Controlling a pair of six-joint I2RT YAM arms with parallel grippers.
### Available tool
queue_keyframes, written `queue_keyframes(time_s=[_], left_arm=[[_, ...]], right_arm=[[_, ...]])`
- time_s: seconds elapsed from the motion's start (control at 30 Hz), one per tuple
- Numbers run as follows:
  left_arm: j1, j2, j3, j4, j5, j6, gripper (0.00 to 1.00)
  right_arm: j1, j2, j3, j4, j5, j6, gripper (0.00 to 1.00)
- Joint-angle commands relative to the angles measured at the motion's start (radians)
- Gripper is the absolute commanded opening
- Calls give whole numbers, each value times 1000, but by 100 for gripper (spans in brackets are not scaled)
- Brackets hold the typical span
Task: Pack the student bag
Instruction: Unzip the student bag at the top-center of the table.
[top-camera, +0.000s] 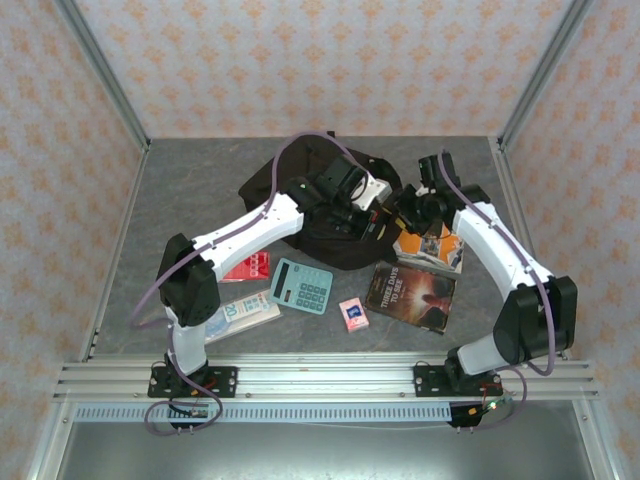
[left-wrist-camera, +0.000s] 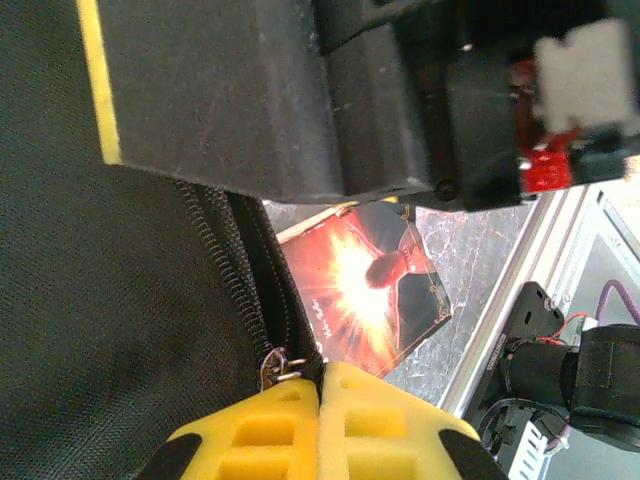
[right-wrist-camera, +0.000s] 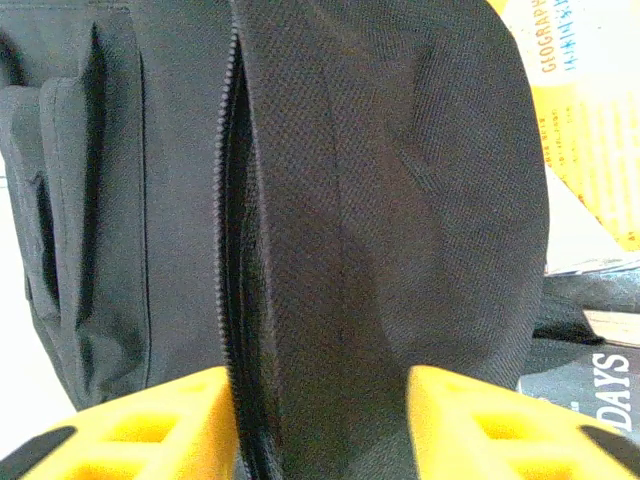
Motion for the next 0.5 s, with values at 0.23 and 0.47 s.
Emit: queue_keyframes(time_s=[0.23, 0.47], left_arm=[[-10, -38, -18, -9, 7, 51, 0], [-9, -104, -106, -27, -16, 87, 0]], right_arm=[[-2, 26, 8, 10, 66, -41, 0], [-4, 41, 95, -110, 215, -136, 0]])
